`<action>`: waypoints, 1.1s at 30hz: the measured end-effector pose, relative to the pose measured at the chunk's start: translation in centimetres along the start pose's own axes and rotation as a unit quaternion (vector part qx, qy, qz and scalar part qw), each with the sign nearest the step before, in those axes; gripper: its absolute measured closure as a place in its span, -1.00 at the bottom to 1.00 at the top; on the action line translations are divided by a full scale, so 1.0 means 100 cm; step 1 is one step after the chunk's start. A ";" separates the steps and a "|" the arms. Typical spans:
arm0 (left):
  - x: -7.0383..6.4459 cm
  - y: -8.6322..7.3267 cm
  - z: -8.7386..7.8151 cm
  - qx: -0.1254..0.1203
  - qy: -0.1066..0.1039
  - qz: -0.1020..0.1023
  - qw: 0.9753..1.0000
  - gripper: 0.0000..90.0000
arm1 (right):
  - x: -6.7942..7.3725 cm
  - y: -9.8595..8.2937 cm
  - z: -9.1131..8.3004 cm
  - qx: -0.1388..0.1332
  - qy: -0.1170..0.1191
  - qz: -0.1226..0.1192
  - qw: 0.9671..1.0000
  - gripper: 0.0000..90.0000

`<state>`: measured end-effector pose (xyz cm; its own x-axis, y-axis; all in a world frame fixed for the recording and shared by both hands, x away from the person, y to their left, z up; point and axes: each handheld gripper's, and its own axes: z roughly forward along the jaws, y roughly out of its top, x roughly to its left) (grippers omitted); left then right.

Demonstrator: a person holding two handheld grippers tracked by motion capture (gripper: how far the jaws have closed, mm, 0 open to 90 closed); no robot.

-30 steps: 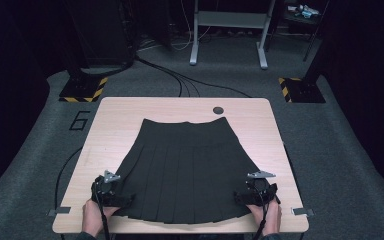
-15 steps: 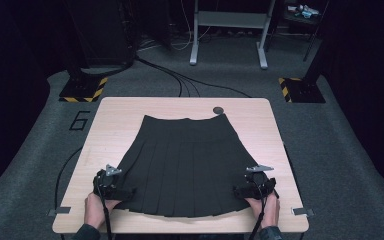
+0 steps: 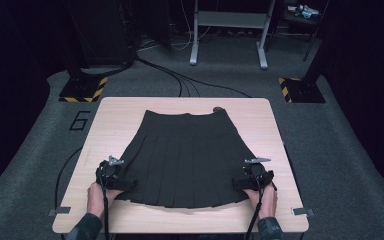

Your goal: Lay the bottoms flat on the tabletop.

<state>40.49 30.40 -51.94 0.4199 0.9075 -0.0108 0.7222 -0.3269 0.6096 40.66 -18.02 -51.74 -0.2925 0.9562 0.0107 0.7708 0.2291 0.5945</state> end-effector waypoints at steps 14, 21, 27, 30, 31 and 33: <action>0.015 0.033 0.023 0.008 -0.001 -0.005 1.000 -1.00 | -0.012 0.030 0.019 0.019 -0.003 0.007 1.000 -1.00; 0.020 0.044 0.030 0.013 -0.002 -0.005 1.000 -1.00 | -0.015 0.038 0.025 0.019 -0.005 0.011 1.000 -1.00; 0.021 0.046 0.026 0.021 -0.007 -0.012 1.000 -1.00 | -0.016 0.039 0.022 0.025 0.002 0.011 1.000 -1.00; 0.019 0.047 0.017 0.009 -0.006 -0.009 1.000 -1.00 | -0.016 0.040 0.015 0.013 0.007 0.007 1.000 -1.00; 0.019 0.048 0.012 0.006 -0.009 -0.006 1.000 -1.00 | -0.015 0.041 0.010 0.008 0.009 0.009 1.000 -1.00; 0.019 0.049 0.002 -0.006 -0.015 -0.006 1.000 -1.00 | -0.016 0.043 -0.005 -0.018 0.014 -0.003 1.000 -1.00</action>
<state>44.88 30.45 -49.13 0.4282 0.9027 -0.0419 0.7210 -0.3133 0.6181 44.17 -18.66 -48.80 -0.3127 0.9494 0.0295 0.7485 0.2271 0.6230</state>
